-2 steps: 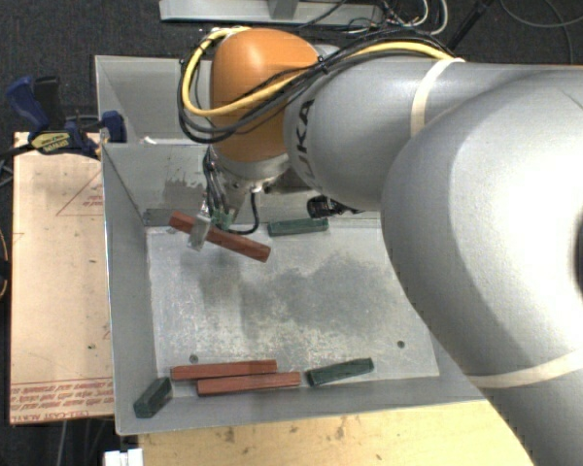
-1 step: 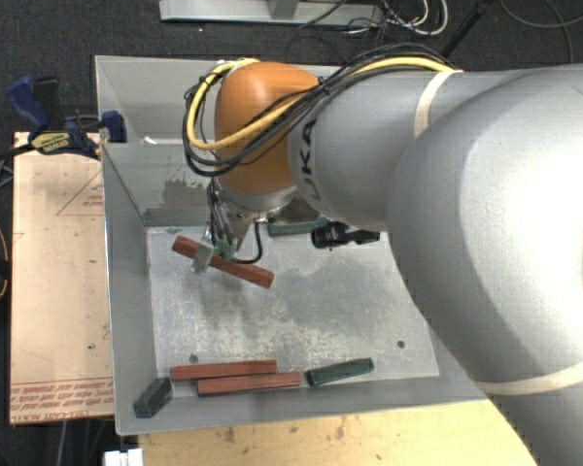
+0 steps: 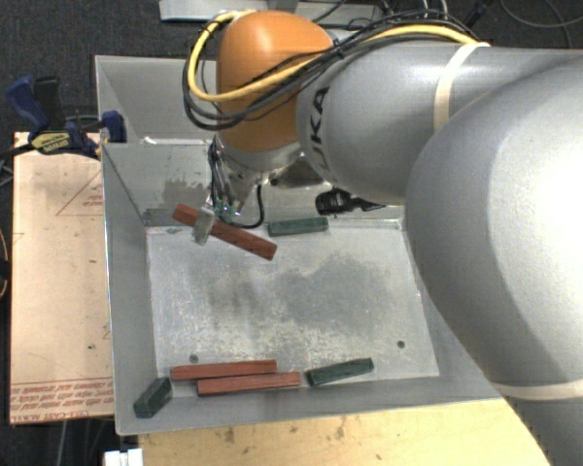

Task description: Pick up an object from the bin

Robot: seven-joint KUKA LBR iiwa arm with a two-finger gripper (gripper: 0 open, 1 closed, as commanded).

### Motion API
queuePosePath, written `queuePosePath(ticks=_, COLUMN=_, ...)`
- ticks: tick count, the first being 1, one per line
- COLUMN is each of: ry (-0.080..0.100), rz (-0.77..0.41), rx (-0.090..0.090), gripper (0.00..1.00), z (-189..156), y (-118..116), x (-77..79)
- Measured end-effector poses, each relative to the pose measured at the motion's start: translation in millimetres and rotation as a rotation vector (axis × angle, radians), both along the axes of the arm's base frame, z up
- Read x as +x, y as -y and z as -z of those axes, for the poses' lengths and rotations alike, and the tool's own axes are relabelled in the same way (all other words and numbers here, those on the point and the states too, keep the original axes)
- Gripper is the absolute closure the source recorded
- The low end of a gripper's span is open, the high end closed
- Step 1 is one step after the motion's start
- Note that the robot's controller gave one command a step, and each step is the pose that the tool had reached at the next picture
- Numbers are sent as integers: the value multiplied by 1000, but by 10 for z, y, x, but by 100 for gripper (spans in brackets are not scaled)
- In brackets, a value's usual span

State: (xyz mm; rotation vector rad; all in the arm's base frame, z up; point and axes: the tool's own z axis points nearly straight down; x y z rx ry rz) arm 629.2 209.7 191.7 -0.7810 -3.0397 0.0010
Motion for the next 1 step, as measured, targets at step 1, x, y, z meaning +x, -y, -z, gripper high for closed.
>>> queuePosePath(ticks=1, ry=20, rz=-6, rx=5, gripper=100, z=-155, y=-79, x=129)
